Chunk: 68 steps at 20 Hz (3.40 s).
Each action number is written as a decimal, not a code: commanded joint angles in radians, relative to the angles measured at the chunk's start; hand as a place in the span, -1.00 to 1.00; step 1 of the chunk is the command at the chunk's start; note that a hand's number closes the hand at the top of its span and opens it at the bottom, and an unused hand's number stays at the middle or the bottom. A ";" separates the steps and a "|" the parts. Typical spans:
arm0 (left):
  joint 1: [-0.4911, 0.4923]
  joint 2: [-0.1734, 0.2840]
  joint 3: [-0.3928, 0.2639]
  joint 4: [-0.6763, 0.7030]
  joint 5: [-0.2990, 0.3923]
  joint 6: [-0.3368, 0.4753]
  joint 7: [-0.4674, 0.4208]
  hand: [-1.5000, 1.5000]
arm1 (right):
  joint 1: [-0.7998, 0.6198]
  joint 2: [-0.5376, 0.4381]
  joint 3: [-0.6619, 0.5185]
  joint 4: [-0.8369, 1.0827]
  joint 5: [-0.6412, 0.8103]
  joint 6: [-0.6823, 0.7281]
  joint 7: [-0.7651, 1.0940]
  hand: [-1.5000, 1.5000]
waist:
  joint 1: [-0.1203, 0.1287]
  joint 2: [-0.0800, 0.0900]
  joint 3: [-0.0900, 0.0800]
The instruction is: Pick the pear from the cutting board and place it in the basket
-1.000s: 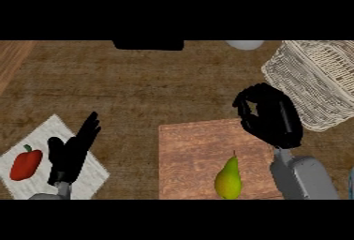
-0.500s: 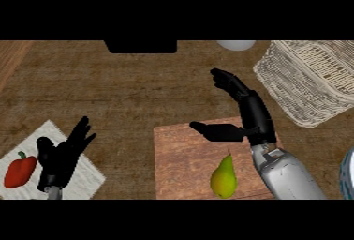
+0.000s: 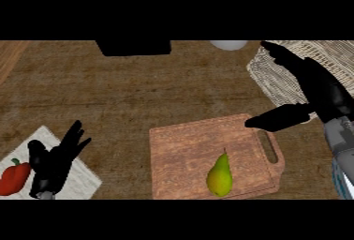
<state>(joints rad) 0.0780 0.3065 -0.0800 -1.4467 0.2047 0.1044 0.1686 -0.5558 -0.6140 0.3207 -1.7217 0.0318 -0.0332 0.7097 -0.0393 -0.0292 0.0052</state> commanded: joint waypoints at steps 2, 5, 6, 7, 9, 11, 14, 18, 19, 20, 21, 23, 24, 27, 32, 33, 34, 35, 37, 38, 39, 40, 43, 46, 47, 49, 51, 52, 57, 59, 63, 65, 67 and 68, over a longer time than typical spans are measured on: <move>0.071 -0.018 -0.029 0.065 -0.021 0.019 0.049 0.00 | -0.058 -0.183 -0.062 -0.084 -0.206 0.283 0.180 -1.00 | -0.003 0.016 -0.009; 0.063 0.007 -0.007 0.073 -0.004 -0.009 0.044 0.00 | -0.078 -0.230 -0.082 -0.119 -0.361 0.399 0.289 -1.00 | 0.002 0.018 -0.010; 0.092 -0.007 -0.030 0.050 -0.019 0.003 0.040 0.00 | -0.071 -0.280 -0.118 -0.091 -0.424 0.462 0.280 -1.00 | 0.005 0.018 -0.008; 0.075 0.012 -0.022 0.046 -0.011 -0.011 0.062 0.00 | -0.108 -0.287 -0.131 -0.073 -0.473 0.485 0.314 -1.00 | 0.019 0.022 -0.008; 0.065 0.010 -0.014 0.046 -0.005 -0.009 0.068 0.00 | -0.074 -0.333 -0.145 -0.120 -0.552 0.520 0.345 -1.00 | 0.008 0.020 -0.007; 0.042 -0.016 -0.036 0.060 -0.011 -0.008 0.069 0.00 | -0.078 -0.393 -0.171 -0.110 -0.622 0.560 0.353 -1.00 | 0.008 0.024 -0.008; 0.072 0.031 0.003 0.066 0.004 -0.038 0.063 0.00 | -0.028 -0.432 -0.170 -0.164 -0.658 0.522 0.357 -1.00 | 0.015 0.023 -0.007; 0.064 -0.021 -0.044 0.005 -0.034 0.027 0.113 0.00 | 0.051 -0.461 -0.178 -0.232 -0.689 0.477 0.336 -1.00 | 0.019 0.023 -0.005; 0.029 -0.006 -0.036 0.025 -0.024 0.001 0.128 0.00 | -0.014 -0.422 -0.151 -0.214 -0.685 0.427 0.365 -1.00 | 0.036 0.028 -0.006; 0.031 -0.016 -0.016 0.091 -0.026 -0.004 0.054 0.00 | 0.063 -0.436 -0.157 -0.238 -0.662 0.442 0.330 -1.00 | 0.021 0.028 -0.006; 0.094 -0.002 -0.017 0.049 -0.010 -0.029 0.048 0.00 | 0.054 -0.431 -0.147 -0.280 -0.674 0.398 0.363 -1.00 | 0.029 0.025 -0.007; 0.084 -0.008 -0.034 0.011 -0.025 -0.008 0.092 0.00 | 0.063 -0.415 -0.145 -0.302 -0.659 0.354 0.374 -1.00 | 0.032 0.024 -0.006; 0.134 -0.034 -0.060 0.050 -0.046 -0.021 -0.001 0.00 | 0.031 -0.406 -0.139 -0.280 -0.665 0.340 0.382 -1.00 | 0.042 0.027 -0.007; 0.026 -0.018 -0.034 0.038 -0.041 0.013 0.126 0.00 | 0.062 -0.350 -0.110 -0.258 -0.574 0.335 0.308 -1.00 | 0.042 0.031 -0.005; 0.021 -0.029 -0.029 0.056 -0.034 -0.005 0.104 0.00 | 0.161 -0.286 -0.049 -0.293 -0.417 0.292 0.260 -1.00 | 0.035 0.031 -0.005; 0.050 -0.023 -0.028 0.081 -0.034 -0.032 0.053 0.00 | 0.113 -0.254 0.007 -0.298 -0.409 0.275 0.310 -1.00 | 0.049 0.033 -0.007; 0.058 -0.033 -0.031 0.071 -0.043 -0.019 0.042 0.00 | 0.145 -0.244 0.019 -0.306 -0.376 0.267 0.300 -1.00 | 0.044 0.031 -0.006; 0.048 -0.017 -0.014 0.075 -0.029 -0.035 0.047 0.00 | 0.170 -0.228 0.048 -0.291 -0.327 0.276 0.265 -1.00 | 0.045 0.032 -0.006; 0.044 -0.022 -0.013 0.072 -0.049 -0.005 0.059 0.00 | 0.215 -0.237 0.054 -0.291 -0.310 0.296 0.244 -1.00 | 0.034 0.031 -0.005; 0.039 -0.051 -0.055 0.048 -0.067 0.007 0.086 0.00 | 0.166 -0.208 0.069 -0.260 -0.299 0.285 0.273 -1.00 | 0.044 0.032 -0.005; 0.019 -0.019 -0.014 0.072 -0.035 -0.025 0.091 0.00 | 0.187 -0.191 0.093 -0.254 -0.275 0.285 0.256 -1.00 | 0.043 0.033 -0.006; 0.049 -0.047 -0.044 0.067 -0.060 -0.010 0.063 0.00 | 0.191 -0.164 0.112 -0.270 -0.248 0.260 0.264 -1.00 | 0.043 0.031 -0.006; 0.082 -0.027 -0.030 0.027 -0.041 -0.027 0.087 0.00 | 0.231 -0.140 0.148 -0.265 -0.180 0.243 0.246 -1.00 | 0.046 0.030 -0.005; 0.058 -0.016 -0.001 0.084 -0.042 -0.043 0.044 0.00 | 0.236 -0.103 0.152 -0.247 -0.166 0.236 0.247 -1.00 | 0.042 0.031 -0.006; 0.047 -0.041 -0.016 0.064 -0.055 -0.015 0.059 0.00 | 0.237 -0.094 0.137 -0.227 -0.152 0.239 0.219 -1.00 | 0.042 0.031 -0.005; 0.013 -0.039 -0.020 0.038 -0.062 0.002 0.124 0.00 | 0.251 -0.086 0.142 -0.205 -0.123 0.252 0.187 -1.00 | 0.040 0.031 -0.005; 0.028 -0.034 -0.001 0.114 -0.054 -0.036 0.042 0.00 | 0.288 -0.048 0.200 -0.232 -0.054 0.215 0.190 -1.00 | 0.034 0.031 -0.006; 0.031 -0.031 -0.002 0.099 -0.056 -0.036 0.058 0.00 | 0.224 -0.043 0.157 -0.220 -0.097 0.233 0.244 -1.00 | 0.041 0.031 -0.006; 0.043 -0.053 -0.018 0.056 -0.063 -0.024 0.075 0.00 | 0.290 0.017 0.203 -0.177 0.017 0.192 0.171 -1.00 | 0.040 0.030 -0.005; 0.006 -0.041 0.004 0.090 -0.066 -0.027 0.076 0.00 | 0.317 0.037 0.228 -0.132 0.063 0.188 0.104 -1.00 | 0.038 0.032 -0.005; 0.056 -0.044 -0.006 0.015 -0.061 -0.021 0.117 0.00 | 0.325 0.039 0.213 -0.129 0.062 0.207 0.095 -1.00 | 0.042 0.030 -0.005; 0.052 -0.045 -0.011 0.030 -0.064 -0.035 0.106 0.00 | 0.295 0.073 0.226 -0.151 0.075 0.205 0.158 -1.00 | 0.041 0.030 -0.005; 0.062 -0.049 -0.011 0.047 -0.068 -0.045 0.076 0.00 | 0.273 0.102 0.236 -0.118 0.082 0.217 0.184 -1.00 | 0.045 0.031 -0.006; 0.062 -0.029 0.006 0.051 -0.062 -0.060 0.062 0.00 | 0.257 0.117 0.256 -0.047 0.092 0.236 0.163 -1.00 | 0.052 0.033 -0.006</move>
<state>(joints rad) 0.0870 0.2739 -0.0586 -1.4821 0.1586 0.0627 0.2079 -0.2711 -0.5420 0.5454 -1.8401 0.0977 0.1817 0.8605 0.0037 -0.0099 0.0132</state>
